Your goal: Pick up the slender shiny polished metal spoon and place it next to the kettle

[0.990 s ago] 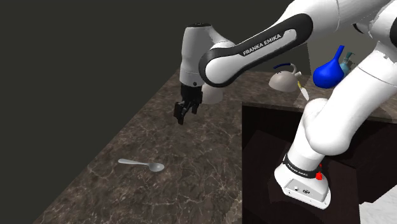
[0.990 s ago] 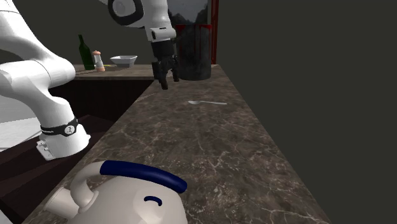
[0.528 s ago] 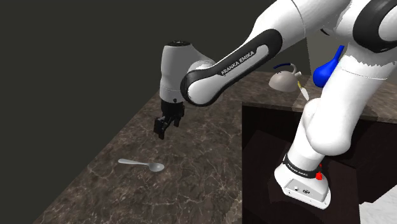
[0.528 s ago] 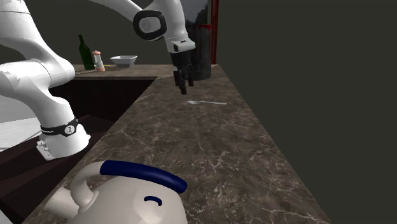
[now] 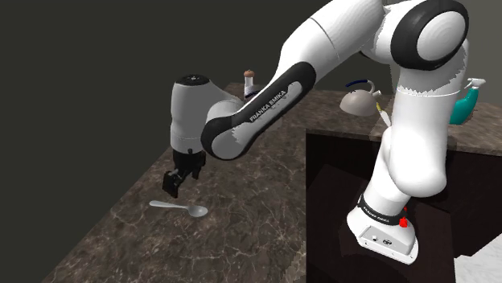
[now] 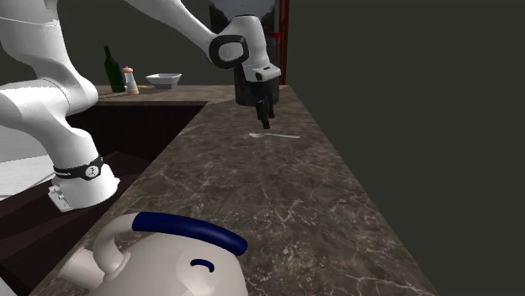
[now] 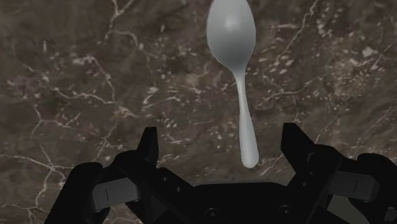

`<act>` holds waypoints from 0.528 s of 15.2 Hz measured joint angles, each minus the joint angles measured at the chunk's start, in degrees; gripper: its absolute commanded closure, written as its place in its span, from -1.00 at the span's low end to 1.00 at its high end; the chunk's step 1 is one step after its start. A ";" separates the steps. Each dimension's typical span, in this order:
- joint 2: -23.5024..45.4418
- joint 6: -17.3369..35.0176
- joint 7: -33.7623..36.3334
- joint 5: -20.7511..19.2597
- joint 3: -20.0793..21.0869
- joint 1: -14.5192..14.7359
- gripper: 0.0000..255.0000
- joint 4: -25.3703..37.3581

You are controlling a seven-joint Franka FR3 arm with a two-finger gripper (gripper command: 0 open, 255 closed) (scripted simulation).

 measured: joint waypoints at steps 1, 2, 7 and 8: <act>1.78 0.66 0.85 -1.08 0.00 0.73 -1.00 1.36; 3.02 1.32 1.56 -1.91 0.02 1.40 -1.00 2.20; 8.04 3.13 3.66 -4.74 -0.82 3.28 -1.00 5.50; 8.66 3.73 3.93 -5.13 -1.02 3.47 -1.00 5.49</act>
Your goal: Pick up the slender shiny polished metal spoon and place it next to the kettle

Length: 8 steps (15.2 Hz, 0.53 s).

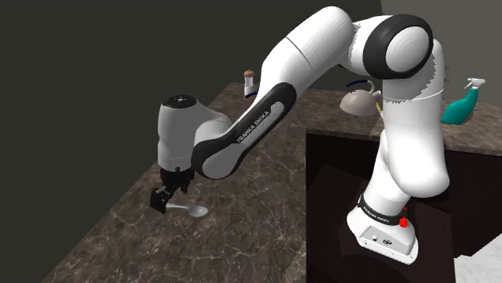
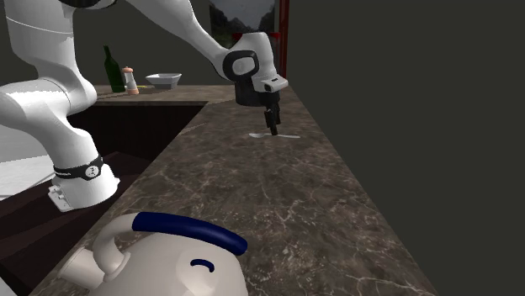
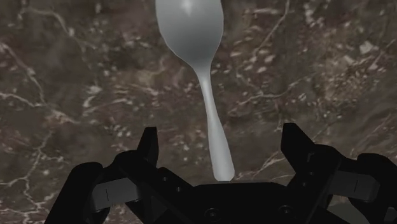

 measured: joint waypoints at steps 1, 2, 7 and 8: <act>0.83 0.41 0.41 -0.46 -0.23 0.34 -1.00 0.39; 1.78 0.95 0.70 -0.95 -0.51 0.60 -1.00 0.75; 2.60 1.52 0.91 -1.36 -0.78 0.79 -1.00 0.99; 2.62 1.52 0.92 -1.36 -0.79 0.80 -1.00 1.00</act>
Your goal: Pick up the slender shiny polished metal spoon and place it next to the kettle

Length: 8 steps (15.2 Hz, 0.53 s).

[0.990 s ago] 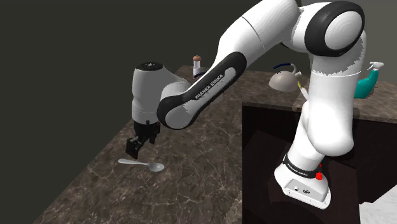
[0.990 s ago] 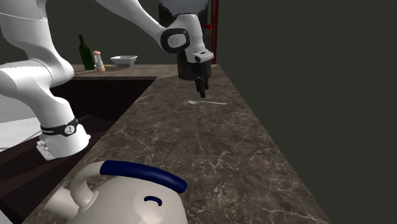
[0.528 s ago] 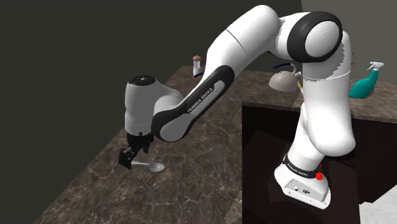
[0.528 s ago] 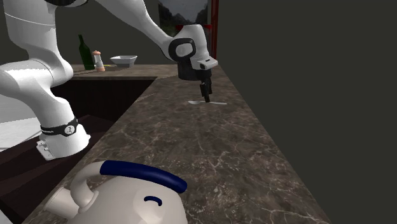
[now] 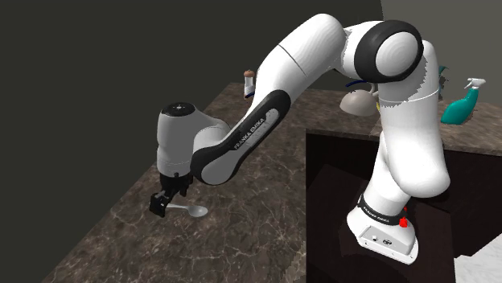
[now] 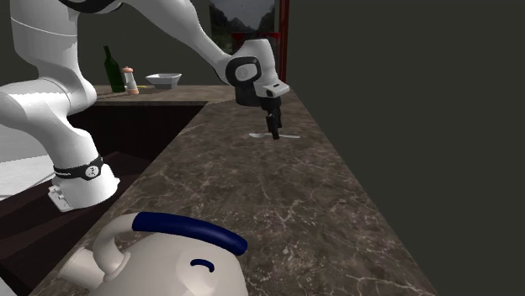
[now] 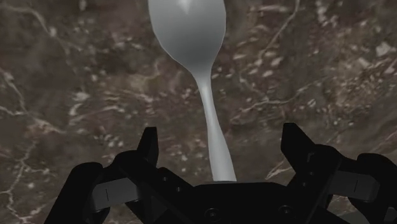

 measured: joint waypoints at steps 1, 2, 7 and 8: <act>0.01 0.00 0.00 0.00 0.00 0.00 -1.00 0.01; 0.01 0.00 0.00 0.00 0.00 0.00 1.00 0.01; 0.01 0.00 0.00 0.00 0.00 0.00 1.00 0.01; 0.01 0.00 0.00 0.00 0.00 0.00 1.00 0.01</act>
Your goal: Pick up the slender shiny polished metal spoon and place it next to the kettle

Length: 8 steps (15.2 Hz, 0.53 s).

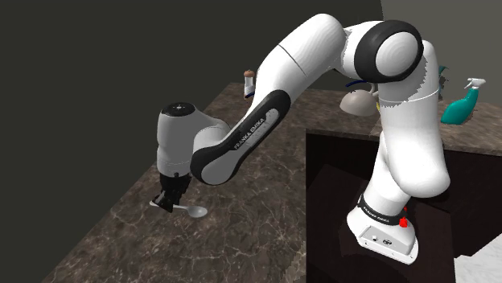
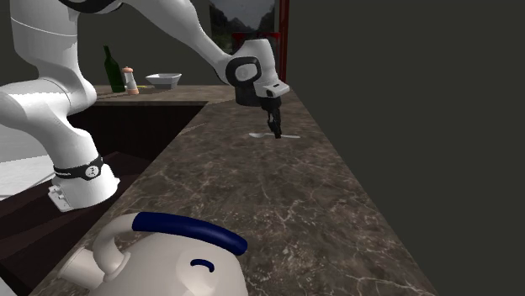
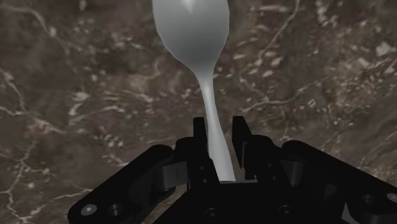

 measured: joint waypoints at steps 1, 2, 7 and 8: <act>0.00 0.00 0.00 0.00 0.00 0.00 1.00 0.00; 0.00 0.00 0.00 0.00 0.00 0.00 1.00 0.00; -1.06 -1.17 -0.42 0.63 0.40 -0.30 1.00 0.16; -1.51 -1.73 -0.58 0.90 0.57 -0.40 1.00 0.29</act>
